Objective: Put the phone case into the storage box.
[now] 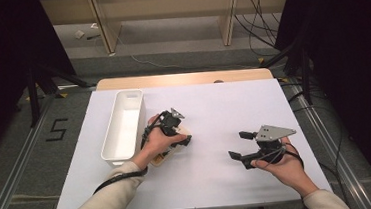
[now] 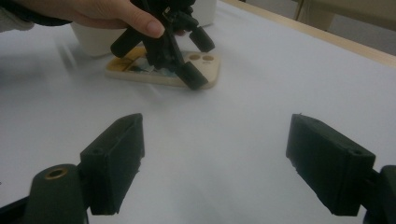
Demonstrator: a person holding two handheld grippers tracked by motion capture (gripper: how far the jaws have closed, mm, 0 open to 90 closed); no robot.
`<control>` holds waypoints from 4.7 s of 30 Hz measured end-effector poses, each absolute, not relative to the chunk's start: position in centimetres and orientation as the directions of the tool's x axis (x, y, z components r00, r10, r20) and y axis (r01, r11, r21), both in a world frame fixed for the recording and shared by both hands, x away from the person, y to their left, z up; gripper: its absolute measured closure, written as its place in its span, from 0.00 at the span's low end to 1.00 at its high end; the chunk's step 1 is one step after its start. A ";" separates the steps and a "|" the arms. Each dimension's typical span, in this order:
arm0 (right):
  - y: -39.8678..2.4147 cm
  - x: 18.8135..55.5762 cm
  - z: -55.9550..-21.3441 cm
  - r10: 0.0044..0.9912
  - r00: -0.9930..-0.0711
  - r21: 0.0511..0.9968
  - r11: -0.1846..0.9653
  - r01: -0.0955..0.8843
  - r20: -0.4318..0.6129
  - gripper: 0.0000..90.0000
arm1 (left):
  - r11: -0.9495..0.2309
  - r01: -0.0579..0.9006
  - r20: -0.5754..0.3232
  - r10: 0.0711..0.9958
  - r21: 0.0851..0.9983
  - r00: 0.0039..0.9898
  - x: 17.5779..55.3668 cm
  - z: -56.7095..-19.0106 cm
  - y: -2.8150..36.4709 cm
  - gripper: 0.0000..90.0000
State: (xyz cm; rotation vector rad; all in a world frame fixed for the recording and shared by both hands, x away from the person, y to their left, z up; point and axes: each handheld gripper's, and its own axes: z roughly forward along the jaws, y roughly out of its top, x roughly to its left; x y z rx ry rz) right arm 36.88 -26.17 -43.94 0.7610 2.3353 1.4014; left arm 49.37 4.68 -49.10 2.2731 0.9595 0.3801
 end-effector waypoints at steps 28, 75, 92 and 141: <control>-26.2 36.9 -44.0 0.586 -0.811 0.882 0.379 0.281 0.006 0.23 | -0.516 0.581 -0.024 0.734 0.629 0.678 49.9 -49.0 4.5 0.09; -26.3 36.9 -44.0 0.587 -0.810 0.881 0.376 0.286 0.012 0.23 | -0.512 0.586 -0.017 0.744 0.628 0.668 49.7 -48.5 4.3 0.13; -26.3 36.9 -44.0 0.587 -0.809 0.881 0.374 0.288 0.015 0.23 | -0.446 0.548 -0.025 0.759 0.708 0.650 49.4 -46.0 4.2 0.13; -26.4 36.9 -43.9 0.591 -0.807 0.888 0.367 0.277 0.008 0.22 | -0.271 0.383 -0.016 0.798 0.883 0.602 47.7 -39.5 4.6 0.13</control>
